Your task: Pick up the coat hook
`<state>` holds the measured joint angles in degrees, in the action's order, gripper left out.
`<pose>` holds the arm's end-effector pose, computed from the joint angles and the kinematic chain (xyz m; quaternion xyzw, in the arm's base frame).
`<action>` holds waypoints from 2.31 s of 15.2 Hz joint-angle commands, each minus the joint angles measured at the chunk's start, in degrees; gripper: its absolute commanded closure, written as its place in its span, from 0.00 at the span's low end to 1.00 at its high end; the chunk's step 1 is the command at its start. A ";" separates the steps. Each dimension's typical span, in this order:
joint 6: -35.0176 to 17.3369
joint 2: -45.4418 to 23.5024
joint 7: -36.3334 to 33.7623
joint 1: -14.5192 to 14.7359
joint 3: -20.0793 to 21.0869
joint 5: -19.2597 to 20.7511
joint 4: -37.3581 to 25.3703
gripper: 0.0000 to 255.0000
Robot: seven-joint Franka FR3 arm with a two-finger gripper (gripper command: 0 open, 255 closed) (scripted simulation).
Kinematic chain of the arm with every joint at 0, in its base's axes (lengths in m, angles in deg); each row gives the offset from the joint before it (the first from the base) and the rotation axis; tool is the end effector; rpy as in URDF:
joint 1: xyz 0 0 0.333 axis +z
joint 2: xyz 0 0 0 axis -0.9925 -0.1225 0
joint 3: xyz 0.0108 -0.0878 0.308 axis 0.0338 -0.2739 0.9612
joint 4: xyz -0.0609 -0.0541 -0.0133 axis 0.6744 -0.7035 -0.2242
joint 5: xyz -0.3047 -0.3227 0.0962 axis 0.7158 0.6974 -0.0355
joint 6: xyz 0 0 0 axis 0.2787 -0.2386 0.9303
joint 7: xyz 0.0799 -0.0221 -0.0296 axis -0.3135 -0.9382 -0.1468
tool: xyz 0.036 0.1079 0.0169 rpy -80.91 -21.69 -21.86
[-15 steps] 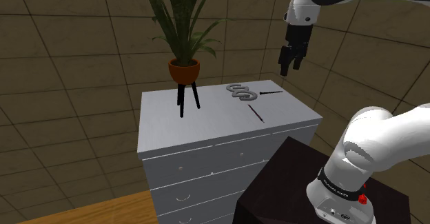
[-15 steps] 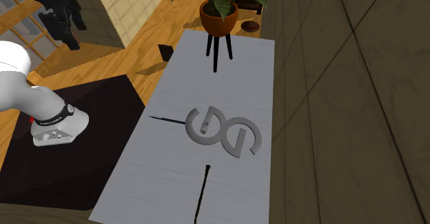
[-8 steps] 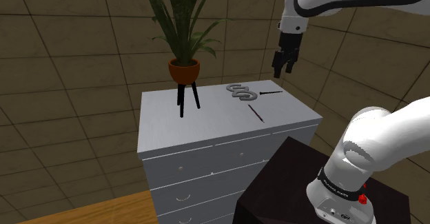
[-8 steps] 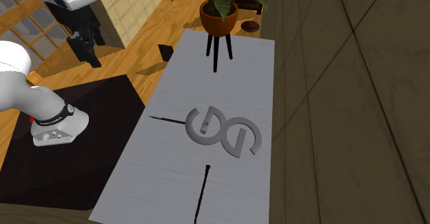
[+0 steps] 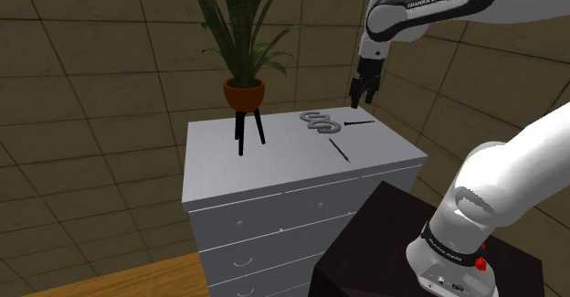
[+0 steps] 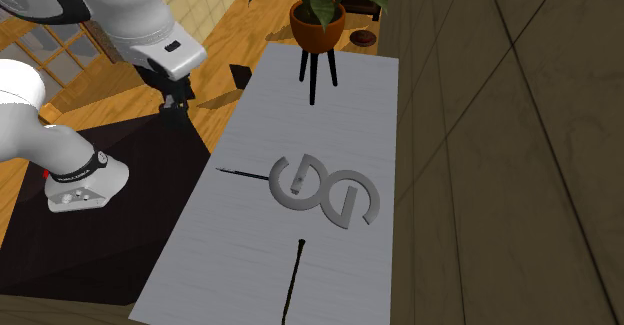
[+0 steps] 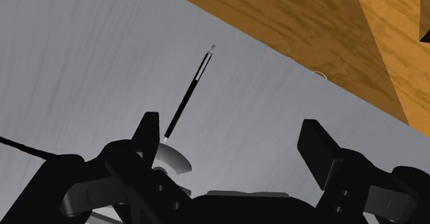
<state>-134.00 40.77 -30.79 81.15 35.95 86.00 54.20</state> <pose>0.4430 -0.1757 0.4696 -0.9976 0.0524 0.0265 0.0369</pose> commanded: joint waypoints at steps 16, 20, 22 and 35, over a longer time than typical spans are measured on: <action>-8.87 -41.48 25.19 -4.50 -9.46 -22.62 -24.35 0.00; -7.29 -50.83 28.73 -8.36 -7.98 -27.61 -32.90 0.00; -8.42 -51.59 29.15 -8.52 -7.69 -28.07 -32.43 0.00; -11.52 -53.78 30.29 -8.80 -6.95 -29.45 -31.19 1.00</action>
<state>-145.45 -12.93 -0.49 72.35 28.97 56.56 23.00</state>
